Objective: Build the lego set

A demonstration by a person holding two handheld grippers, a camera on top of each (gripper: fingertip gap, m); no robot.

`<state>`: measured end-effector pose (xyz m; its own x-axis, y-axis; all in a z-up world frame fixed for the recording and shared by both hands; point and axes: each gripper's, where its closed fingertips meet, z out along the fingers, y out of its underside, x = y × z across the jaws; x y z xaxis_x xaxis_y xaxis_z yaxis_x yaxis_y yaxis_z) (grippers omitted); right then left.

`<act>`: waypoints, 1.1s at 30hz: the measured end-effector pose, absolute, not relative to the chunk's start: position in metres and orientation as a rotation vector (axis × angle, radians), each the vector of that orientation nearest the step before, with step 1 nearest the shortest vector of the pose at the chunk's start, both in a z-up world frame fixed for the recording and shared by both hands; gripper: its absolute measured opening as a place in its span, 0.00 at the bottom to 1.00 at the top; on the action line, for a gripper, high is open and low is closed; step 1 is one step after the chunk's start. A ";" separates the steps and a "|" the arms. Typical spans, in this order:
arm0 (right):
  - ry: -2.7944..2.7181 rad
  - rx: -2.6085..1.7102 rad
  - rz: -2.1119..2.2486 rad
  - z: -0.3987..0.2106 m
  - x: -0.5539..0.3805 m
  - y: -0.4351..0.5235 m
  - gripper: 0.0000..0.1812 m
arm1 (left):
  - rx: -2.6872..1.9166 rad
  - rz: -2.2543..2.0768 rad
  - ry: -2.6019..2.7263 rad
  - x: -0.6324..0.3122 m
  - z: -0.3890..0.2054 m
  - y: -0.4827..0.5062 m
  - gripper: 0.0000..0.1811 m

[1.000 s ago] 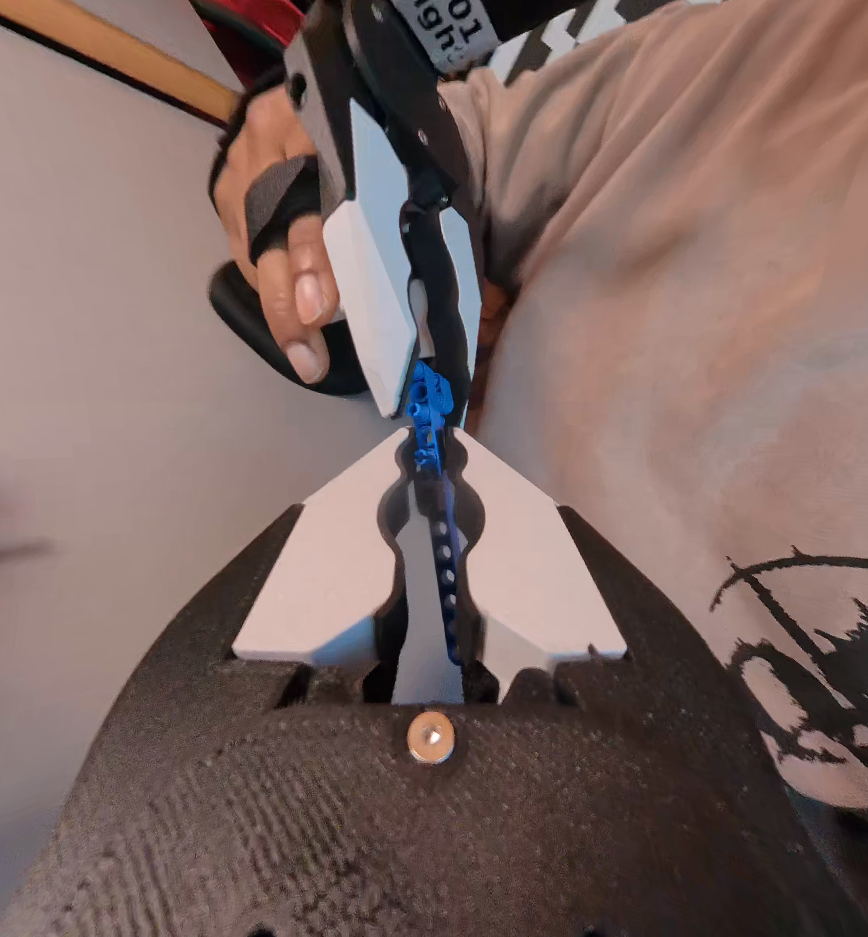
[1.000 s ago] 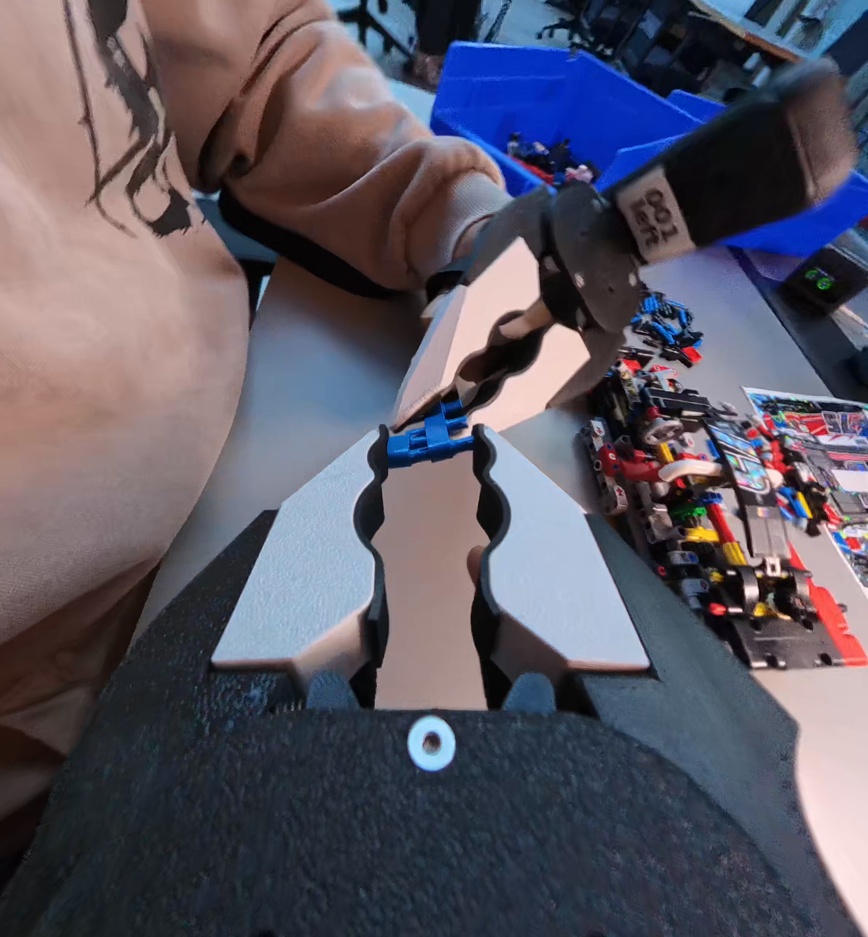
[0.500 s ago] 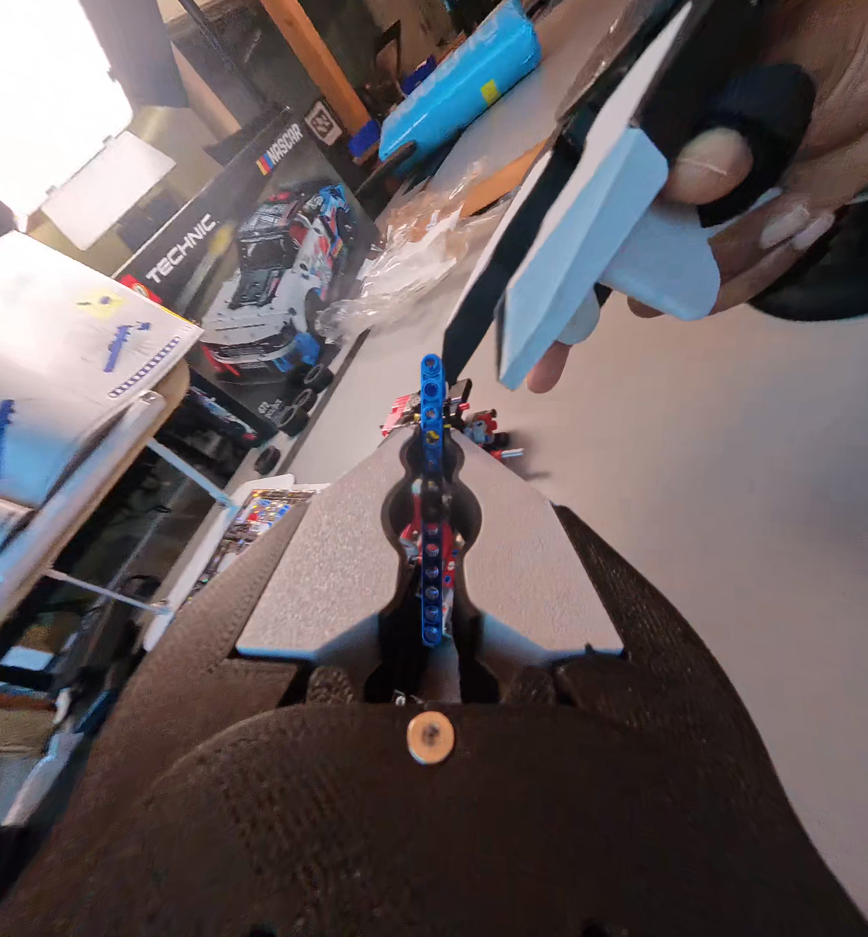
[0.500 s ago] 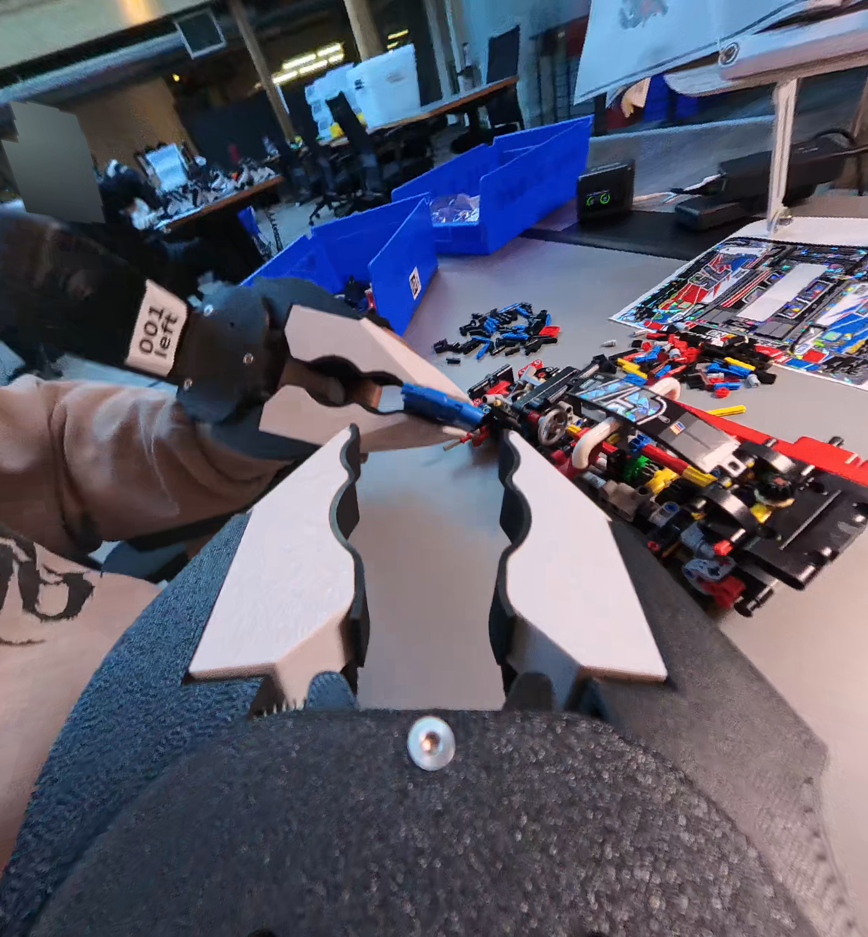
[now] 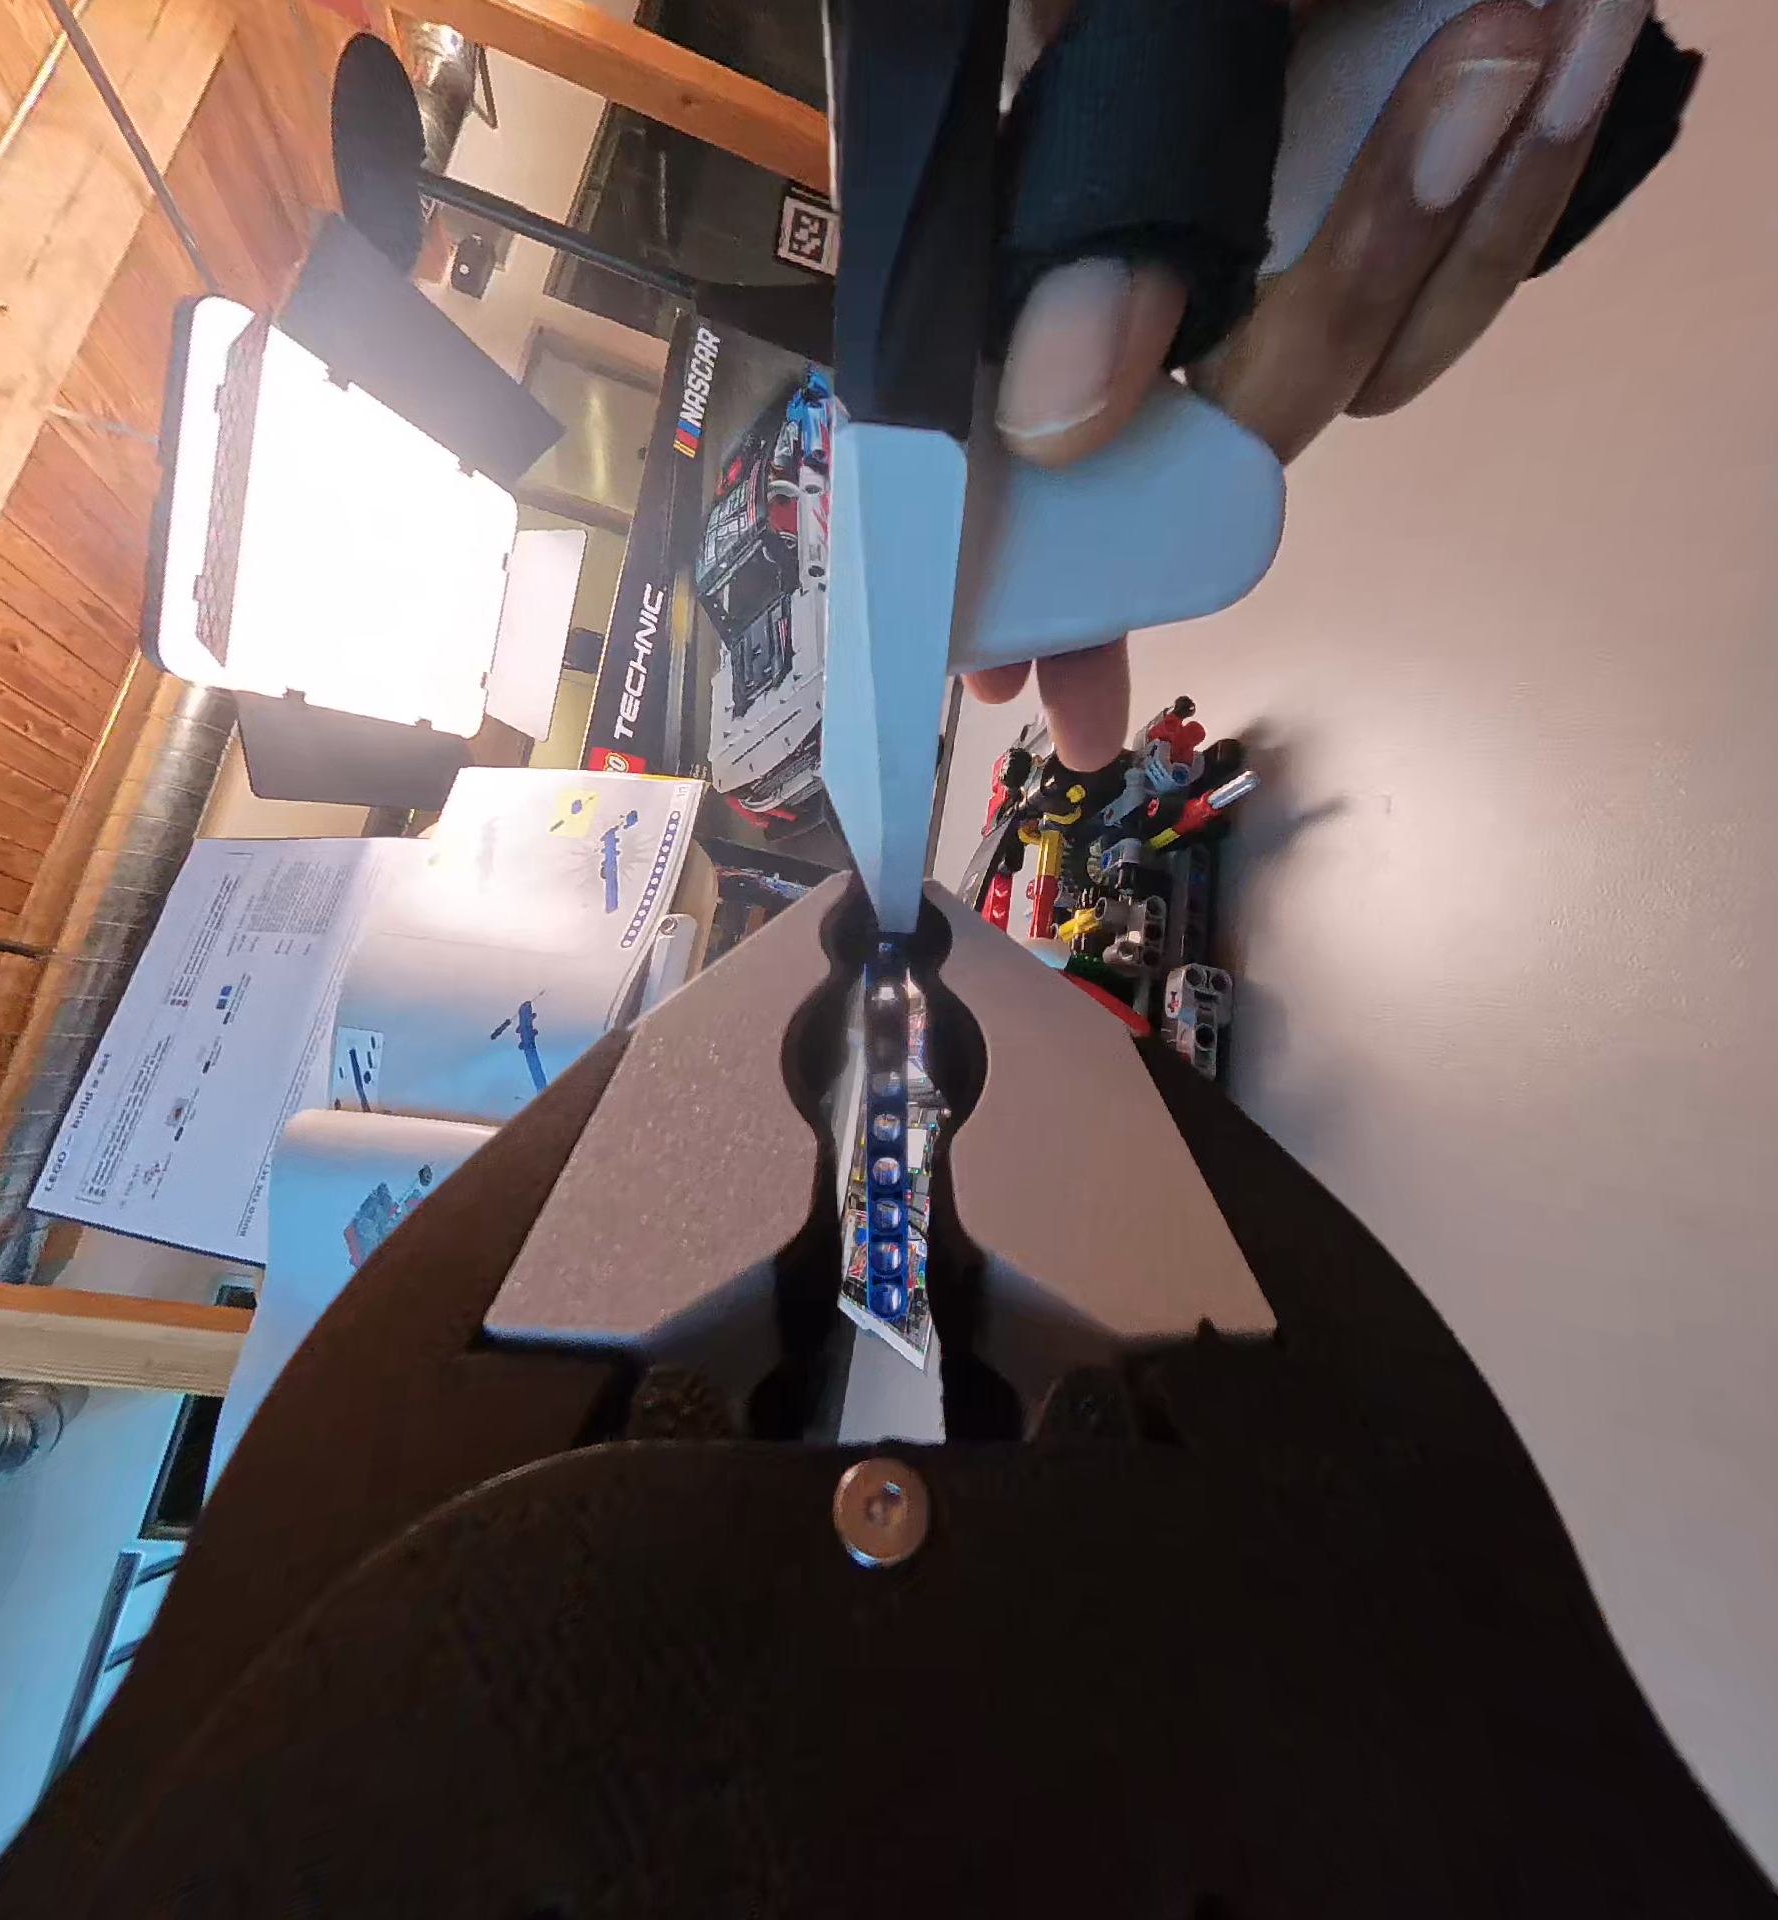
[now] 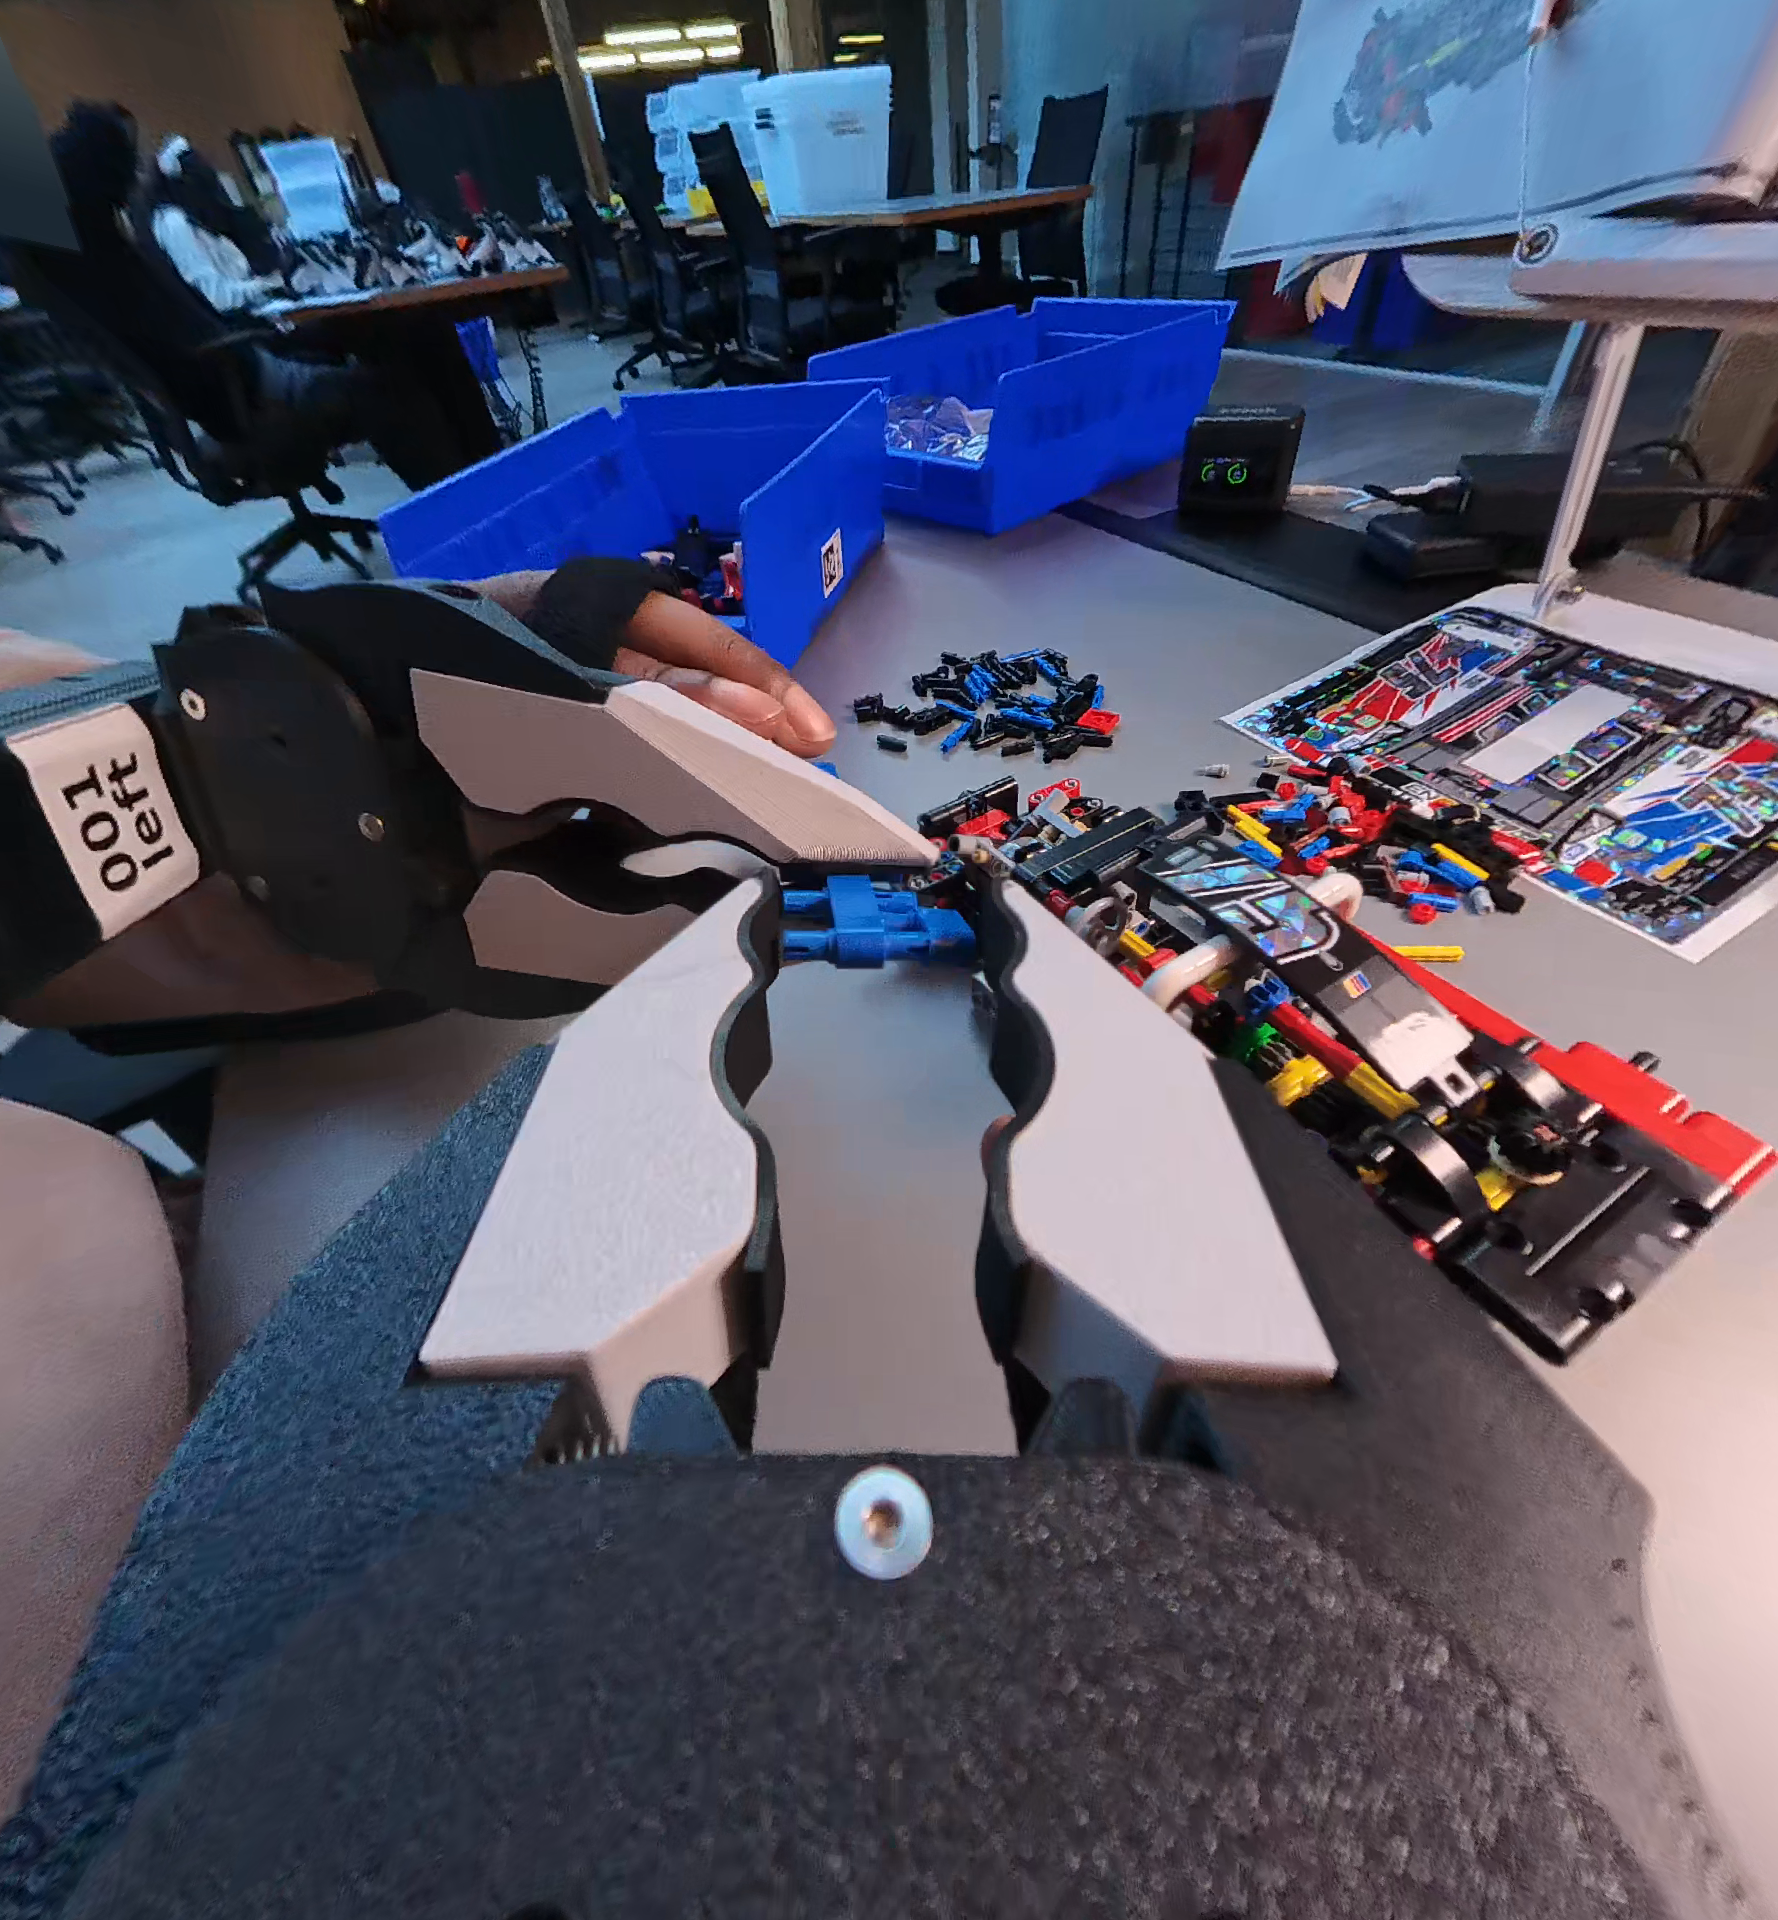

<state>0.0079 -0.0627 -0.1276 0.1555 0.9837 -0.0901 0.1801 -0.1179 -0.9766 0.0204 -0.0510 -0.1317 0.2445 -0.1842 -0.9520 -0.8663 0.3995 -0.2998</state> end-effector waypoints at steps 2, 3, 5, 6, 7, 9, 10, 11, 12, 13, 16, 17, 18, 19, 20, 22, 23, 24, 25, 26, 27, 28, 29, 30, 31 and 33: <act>-1.229 -1.481 1.059 -0.129 0.009 -0.065 0.18 | -1.071 0.649 1.272 0.022 -0.133 -0.052 0.03; -1.229 -1.491 1.067 -0.129 0.009 -0.065 0.18 | -1.066 0.661 1.268 0.022 -0.132 -0.051 0.03; -1.216 -1.510 1.091 -0.129 0.010 -0.064 0.18 | -1.064 0.674 1.267 0.022 -0.131 -0.050 0.03; -1.207 -1.506 1.098 -0.128 0.010 -0.064 0.18 | -1.060 0.676 1.267 0.022 -0.131 -0.050 0.03; -1.203 -1.493 1.095 -0.128 0.010 -0.063 0.18 | -1.064 0.663 1.267 0.023 -0.132 -0.050 0.03; -1.215 -1.437 1.065 -0.128 0.011 -0.063 0.18 | -1.113 0.561 1.269 0.024 -0.134 -0.050 0.04; -1.228 -1.393 1.064 -0.126 0.012 -0.065 0.18 | -1.156 0.469 1.276 0.024 -0.136 -0.052 0.10; -1.246 -1.347 1.063 -0.123 0.014 -0.067 0.18 | -1.216 0.354 1.267 0.023 -0.137 -0.053 0.17; -1.277 -1.306 1.028 -0.122 0.016 -0.066 0.18 | -1.292 0.197 1.251 0.022 -0.137 -0.056 0.23; -1.310 -1.247 0.974 -0.120 0.019 -0.065 0.18 | -1.367 0.010 1.218 0.021 -0.135 -0.060 0.27; -1.450 -1.029 0.878 -0.119 0.024 -0.080 0.18 | -1.537 -0.629 1.068 0.017 -0.124 -0.074 0.27; -1.489 -0.966 0.852 -0.120 0.024 -0.085 0.18 | -1.580 -0.894 1.047 0.019 -0.123 -0.085 0.26; -1.518 -0.915 0.844 -0.121 0.023 -0.091 0.18 | -1.613 -1.139 1.028 0.021 -0.123 -0.096 0.28; -1.540 -0.868 0.844 -0.121 0.022 -0.096 0.18 | -1.620 -1.329 1.020 0.022 -0.123 -0.106 0.27; -1.561 -0.826 0.836 -0.122 0.021 -0.100 0.18 | -1.616 -1.454 1.010 0.023 -0.125 -0.112 0.22; -1.593 -0.754 0.810 -0.123 0.020 -0.108 0.18 | -1.617 -1.605 0.946 0.027 -0.129 -0.114 0.15; -1.603 -0.725 0.790 -0.124 0.019 -0.111 0.18 | -1.594 -1.689 0.923 0.030 -0.127 -0.118 0.11; -1.612 -0.701 0.774 -0.125 0.019 -0.113 0.18 | -1.593 -1.739 0.897 0.033 -0.126 -0.120 0.07; -1.618 -0.685 0.762 -0.126 0.018 -0.115 0.18 | -1.605 -1.751 0.886 0.035 -0.128 -0.119 0.04; -1.624 -0.667 0.749 -0.127 0.018 -0.117 0.18 | -1.604 -1.757 0.892 0.036 -0.130 -0.121 0.03; -1.624 -0.656 0.723 -0.129 0.018 -0.117 0.18 | -1.612 -1.749 0.890 0.036 -0.131 -0.120 0.03; -1.627 -0.643 0.688 -0.130 0.018 -0.116 0.18 | -1.629 -1.740 0.885 0.036 -0.133 -0.118 0.03; -1.627 -0.631 0.678 -0.130 0.019 -0.116 0.18 | -1.634 -1.745 0.883 0.036 -0.133 -0.118 0.03; -1.611 -0.631 0.678 -0.128 0.019 -0.115 0.18 | -1.624 -1.762 0.862 0.036 -0.130 -0.117 0.03; -1.600 -0.623 0.667 -0.126 0.019 -0.114 0.18 | -1.621 -1.785 0.839 0.035 -0.129 -0.116 0.03; -1.609 -0.597 0.627 -0.125 0.018 -0.114 0.18 | -1.616 -1.822 0.819 0.034 -0.128 -0.115 0.03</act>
